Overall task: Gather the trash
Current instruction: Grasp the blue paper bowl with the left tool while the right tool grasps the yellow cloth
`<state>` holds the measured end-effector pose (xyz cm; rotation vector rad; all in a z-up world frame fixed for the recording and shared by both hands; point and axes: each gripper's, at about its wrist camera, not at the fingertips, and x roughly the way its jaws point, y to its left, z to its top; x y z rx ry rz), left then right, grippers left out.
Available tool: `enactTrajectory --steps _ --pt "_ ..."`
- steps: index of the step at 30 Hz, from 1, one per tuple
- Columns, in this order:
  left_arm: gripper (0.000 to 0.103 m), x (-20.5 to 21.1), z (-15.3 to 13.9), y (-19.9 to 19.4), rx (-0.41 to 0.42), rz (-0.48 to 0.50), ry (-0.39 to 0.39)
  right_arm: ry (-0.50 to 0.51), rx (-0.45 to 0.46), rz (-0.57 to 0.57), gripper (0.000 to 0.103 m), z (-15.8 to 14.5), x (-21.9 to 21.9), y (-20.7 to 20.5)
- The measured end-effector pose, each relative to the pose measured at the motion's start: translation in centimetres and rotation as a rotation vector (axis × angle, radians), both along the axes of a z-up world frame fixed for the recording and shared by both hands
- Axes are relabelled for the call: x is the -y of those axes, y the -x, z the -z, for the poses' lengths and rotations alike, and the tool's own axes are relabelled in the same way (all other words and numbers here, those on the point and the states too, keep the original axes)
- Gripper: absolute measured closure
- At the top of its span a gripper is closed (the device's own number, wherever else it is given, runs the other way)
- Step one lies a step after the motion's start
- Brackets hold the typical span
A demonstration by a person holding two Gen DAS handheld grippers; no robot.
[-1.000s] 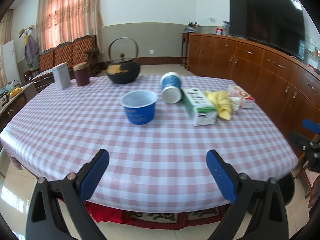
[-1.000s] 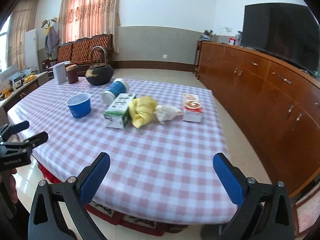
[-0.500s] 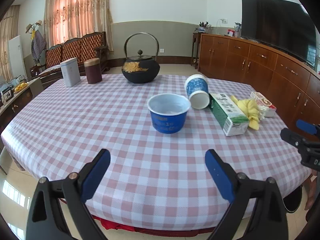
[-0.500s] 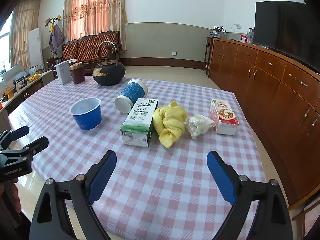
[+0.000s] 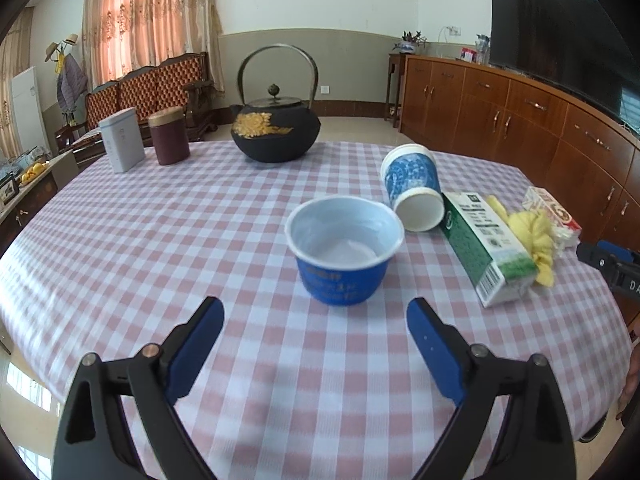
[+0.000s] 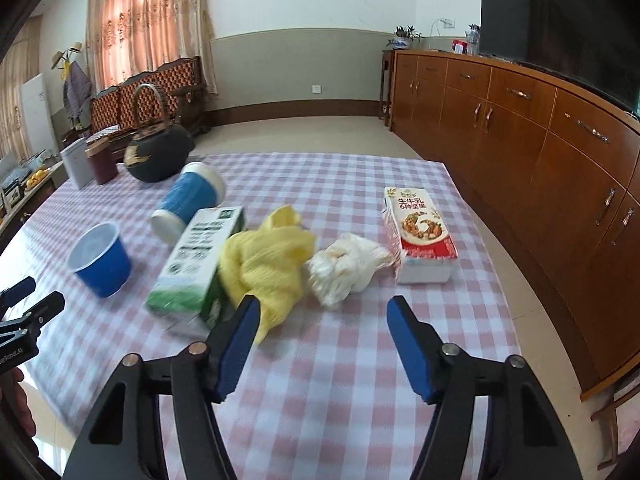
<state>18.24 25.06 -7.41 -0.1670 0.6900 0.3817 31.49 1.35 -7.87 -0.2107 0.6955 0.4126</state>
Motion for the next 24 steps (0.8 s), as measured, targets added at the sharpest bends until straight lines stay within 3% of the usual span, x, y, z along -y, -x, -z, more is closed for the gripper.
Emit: enactTrajectory --steps 5,8,13,17,24 --pt "0.01 -0.4 0.7 -2.1 -0.02 -0.001 0.009 0.012 -0.024 0.003 0.049 0.8 -0.6 -2.8" --pt "0.01 -0.5 0.8 -2.8 -0.019 -0.005 0.01 0.013 -0.032 0.0 0.05 1.1 -0.7 -3.4" --pt "0.01 -0.8 1.0 -3.0 -0.016 -0.004 0.011 -0.055 -0.015 -0.042 0.05 0.4 -0.4 -1.3" --pt "0.014 -0.9 1.3 -3.3 -0.028 -0.005 0.025 -0.038 -0.059 -0.133 0.063 1.5 -2.6 -0.3" --pt "0.014 -1.1 1.3 -4.2 -0.034 0.006 0.024 -0.002 -0.101 -0.118 0.064 2.8 -4.7 -2.9"
